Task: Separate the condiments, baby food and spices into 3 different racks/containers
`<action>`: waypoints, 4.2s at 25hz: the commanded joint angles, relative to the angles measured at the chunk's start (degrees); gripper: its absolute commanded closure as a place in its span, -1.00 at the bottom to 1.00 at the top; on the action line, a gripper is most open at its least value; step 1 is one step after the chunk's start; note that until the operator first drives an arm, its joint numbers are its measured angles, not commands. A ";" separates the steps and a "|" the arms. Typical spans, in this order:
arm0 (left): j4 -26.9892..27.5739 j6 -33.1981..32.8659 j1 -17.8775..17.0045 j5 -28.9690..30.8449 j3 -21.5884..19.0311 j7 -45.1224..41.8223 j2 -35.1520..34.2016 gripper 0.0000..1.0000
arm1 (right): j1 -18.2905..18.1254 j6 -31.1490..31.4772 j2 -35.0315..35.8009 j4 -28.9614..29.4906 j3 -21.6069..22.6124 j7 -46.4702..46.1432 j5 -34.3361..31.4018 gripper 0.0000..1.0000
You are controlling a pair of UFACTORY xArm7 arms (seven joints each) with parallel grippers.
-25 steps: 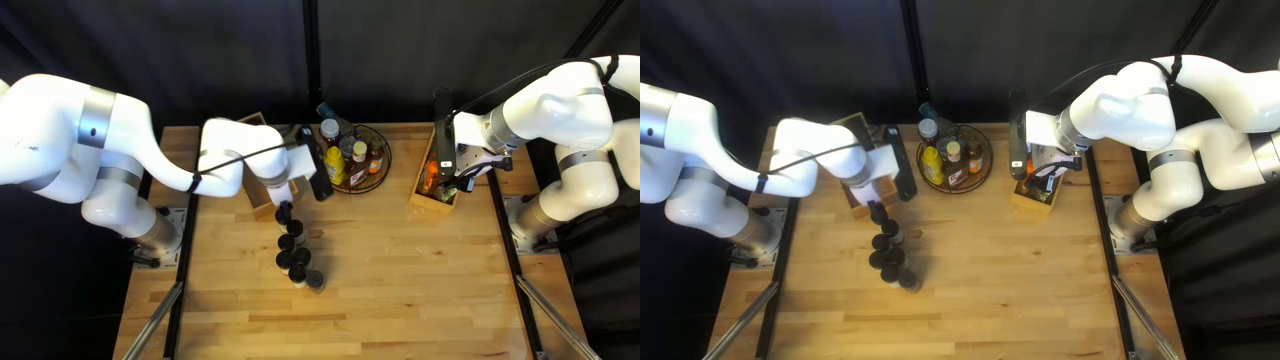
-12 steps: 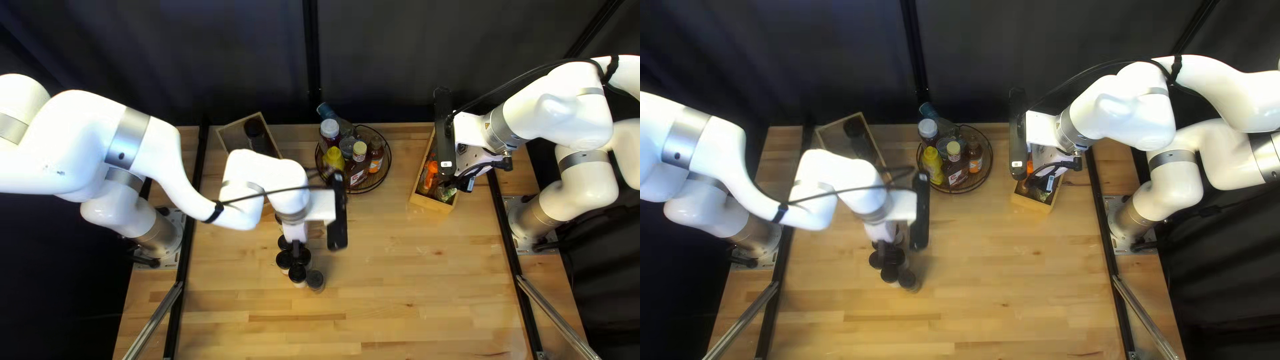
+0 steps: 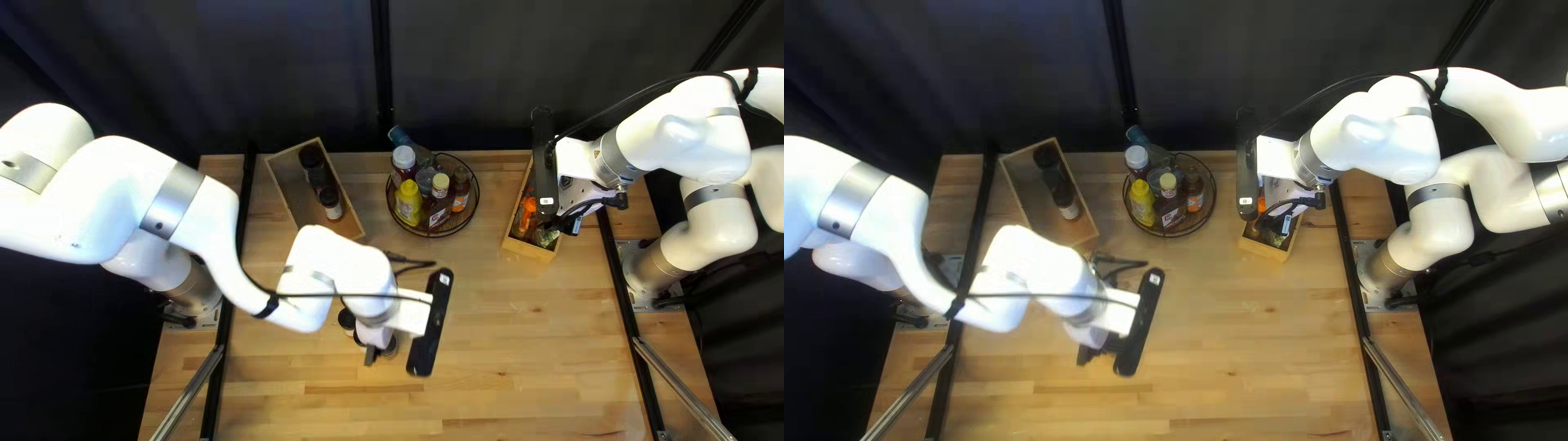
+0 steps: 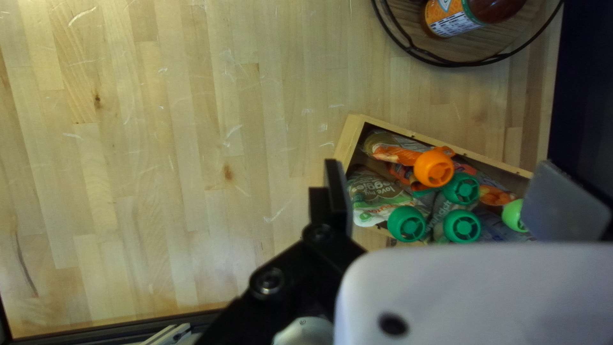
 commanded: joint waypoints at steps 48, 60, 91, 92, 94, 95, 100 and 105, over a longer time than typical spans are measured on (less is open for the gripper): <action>-7.07 22.07 8.67 10.99 6.39 -0.31 -26.64 1.00 | 0.00 0.00 0.00 0.00 0.00 0.00 0.00 -1.00; -18.54 11.42 13.73 17.79 6.96 -10.13 -26.80 1.00 | 0.00 0.00 0.00 0.00 0.00 0.00 0.00 -1.00; -21.98 8.34 19.39 30.77 4.99 -23.92 -18.97 1.00 | 0.00 0.00 0.00 0.00 0.00 0.00 0.00 -1.00; -21.93 8.34 19.52 31.04 4.98 -24.29 -18.70 1.00 | 0.00 0.00 0.00 0.00 0.00 0.00 0.00 -1.00; -21.82 8.46 19.62 31.25 4.92 -24.66 -18.46 1.00 | 0.00 0.00 0.00 0.00 0.00 0.00 0.00 -1.00; -21.82 8.58 19.69 31.40 4.89 -24.89 -18.44 1.00 | 0.00 0.00 0.00 0.00 0.00 0.00 0.00 -1.00; -21.75 8.51 20.13 32.08 5.03 -25.45 -18.02 1.00 | 0.00 0.00 0.00 0.00 0.00 0.00 0.00 -1.00; -21.45 7.59 20.05 30.89 5.68 -24.05 -17.62 1.00 | 0.00 0.00 0.00 0.00 0.00 0.00 0.00 -1.00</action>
